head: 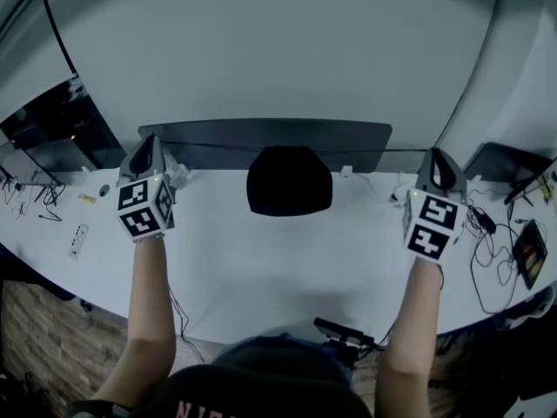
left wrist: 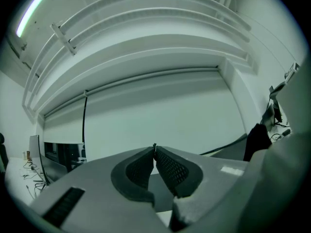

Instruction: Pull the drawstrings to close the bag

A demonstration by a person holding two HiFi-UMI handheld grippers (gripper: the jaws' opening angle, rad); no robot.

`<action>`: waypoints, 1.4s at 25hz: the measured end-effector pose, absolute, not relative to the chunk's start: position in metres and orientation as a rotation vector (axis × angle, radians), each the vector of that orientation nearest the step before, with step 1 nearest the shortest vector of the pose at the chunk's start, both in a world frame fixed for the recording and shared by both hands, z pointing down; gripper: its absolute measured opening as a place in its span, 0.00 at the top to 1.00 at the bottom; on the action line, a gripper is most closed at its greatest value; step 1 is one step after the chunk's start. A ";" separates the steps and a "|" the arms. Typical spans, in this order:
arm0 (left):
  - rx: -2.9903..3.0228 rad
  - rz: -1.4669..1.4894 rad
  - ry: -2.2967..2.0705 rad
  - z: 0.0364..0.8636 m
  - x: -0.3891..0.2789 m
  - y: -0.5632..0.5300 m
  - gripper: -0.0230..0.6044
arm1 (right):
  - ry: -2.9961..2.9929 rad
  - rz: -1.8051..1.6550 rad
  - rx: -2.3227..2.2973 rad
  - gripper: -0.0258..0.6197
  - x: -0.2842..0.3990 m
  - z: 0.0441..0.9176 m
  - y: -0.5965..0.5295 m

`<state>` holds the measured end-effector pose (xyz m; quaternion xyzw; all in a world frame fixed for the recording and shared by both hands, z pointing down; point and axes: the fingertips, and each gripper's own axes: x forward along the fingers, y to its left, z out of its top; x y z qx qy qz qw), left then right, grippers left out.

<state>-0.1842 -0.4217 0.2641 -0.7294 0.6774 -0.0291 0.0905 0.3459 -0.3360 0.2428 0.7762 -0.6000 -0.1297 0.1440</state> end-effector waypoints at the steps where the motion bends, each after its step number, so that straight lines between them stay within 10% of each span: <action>1: -2.176 -0.080 1.997 0.261 -0.180 -0.420 0.94 | -1.740 -0.392 2.224 0.95 0.343 0.240 -0.335; 35: -2.531 0.068 1.598 0.284 -0.049 -0.375 0.94 | -2.313 -0.108 2.000 0.94 0.197 0.302 -0.334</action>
